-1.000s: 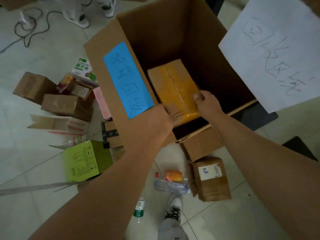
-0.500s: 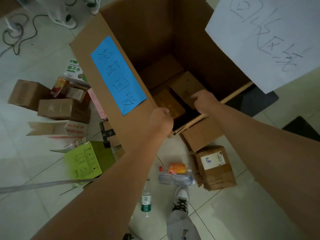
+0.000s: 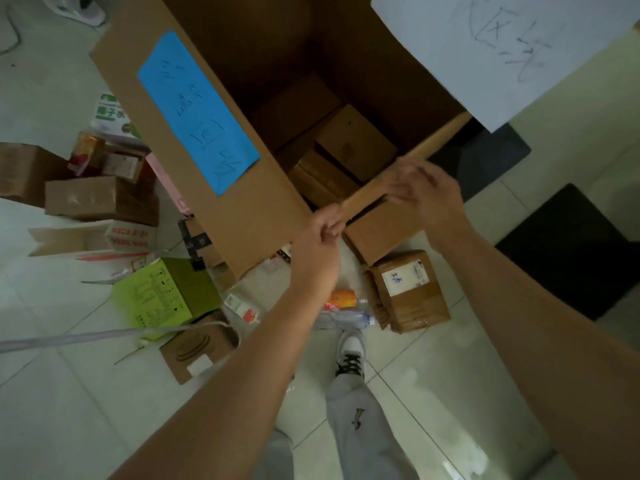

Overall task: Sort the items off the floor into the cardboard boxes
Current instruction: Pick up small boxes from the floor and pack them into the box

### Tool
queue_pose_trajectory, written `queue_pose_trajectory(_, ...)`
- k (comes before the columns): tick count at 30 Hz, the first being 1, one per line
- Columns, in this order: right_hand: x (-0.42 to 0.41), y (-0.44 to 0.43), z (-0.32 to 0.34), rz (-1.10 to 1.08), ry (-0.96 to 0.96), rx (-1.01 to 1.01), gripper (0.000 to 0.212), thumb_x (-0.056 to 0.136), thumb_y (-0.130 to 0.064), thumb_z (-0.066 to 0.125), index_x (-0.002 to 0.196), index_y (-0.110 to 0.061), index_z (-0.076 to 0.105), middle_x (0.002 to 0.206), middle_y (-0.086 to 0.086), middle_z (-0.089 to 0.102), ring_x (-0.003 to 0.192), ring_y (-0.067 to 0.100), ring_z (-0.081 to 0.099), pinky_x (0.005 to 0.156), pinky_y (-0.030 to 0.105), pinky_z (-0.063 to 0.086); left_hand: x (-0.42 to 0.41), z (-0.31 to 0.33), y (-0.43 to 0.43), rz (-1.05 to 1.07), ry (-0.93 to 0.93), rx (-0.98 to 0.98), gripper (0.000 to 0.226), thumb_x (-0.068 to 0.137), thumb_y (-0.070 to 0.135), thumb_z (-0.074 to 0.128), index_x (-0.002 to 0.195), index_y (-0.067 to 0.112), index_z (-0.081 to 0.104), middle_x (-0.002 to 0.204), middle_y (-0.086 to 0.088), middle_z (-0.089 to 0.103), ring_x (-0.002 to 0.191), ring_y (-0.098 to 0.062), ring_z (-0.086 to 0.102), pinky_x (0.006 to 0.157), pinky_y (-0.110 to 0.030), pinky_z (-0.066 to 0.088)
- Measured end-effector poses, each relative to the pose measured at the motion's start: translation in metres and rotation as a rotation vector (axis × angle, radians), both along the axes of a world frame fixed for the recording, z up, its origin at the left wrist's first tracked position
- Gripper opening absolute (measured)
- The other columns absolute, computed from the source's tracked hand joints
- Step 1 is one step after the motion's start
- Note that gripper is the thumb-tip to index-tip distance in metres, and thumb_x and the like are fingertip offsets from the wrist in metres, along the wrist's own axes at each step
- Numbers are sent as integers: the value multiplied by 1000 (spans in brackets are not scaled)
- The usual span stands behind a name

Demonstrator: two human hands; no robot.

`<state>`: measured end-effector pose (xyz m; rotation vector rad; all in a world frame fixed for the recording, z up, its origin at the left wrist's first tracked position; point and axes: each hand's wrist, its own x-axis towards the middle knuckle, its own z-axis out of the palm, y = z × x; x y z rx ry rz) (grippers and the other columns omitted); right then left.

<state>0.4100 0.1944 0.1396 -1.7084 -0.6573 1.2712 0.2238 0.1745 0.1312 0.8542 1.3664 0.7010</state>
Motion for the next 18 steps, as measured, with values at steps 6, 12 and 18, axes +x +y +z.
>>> queue_pose_trajectory(6, 28, -159, -48, -368, 47, -455, 14, 97, -10, 49, 98, -9, 63, 106, 24, 69, 71, 21, 66, 74, 34, 55, 14, -35, -138, -226, 294, -252, 35, 97, 1, 38, 124, 9, 60, 117, -1, 62, 115, -21, 59, 100, -30, 45)
queue_pose_trajectory(12, 44, -262, -110, -369, 170, -795, 20, 99, -20, 53, 114, -8, 58, 100, 17, 69, 86, 28, 66, 72, 34, 54, 23, -75, -192, -521, 491, -299, 28, 96, 9, 38, 105, 19, 63, 116, -9, 65, 99, -16, 58, 79, -19, 37)
queue_pose_trajectory(18, 57, -276, -156, -311, -34, -751, 33, 96, -31, 58, 117, -5, 62, 97, 7, 65, 85, 20, 57, 87, 40, 52, 44, -104, -186, -673, 550, -305, 29, 98, 8, 41, 122, 7, 58, 127, -7, 60, 117, -18, 55, 83, -10, 34)
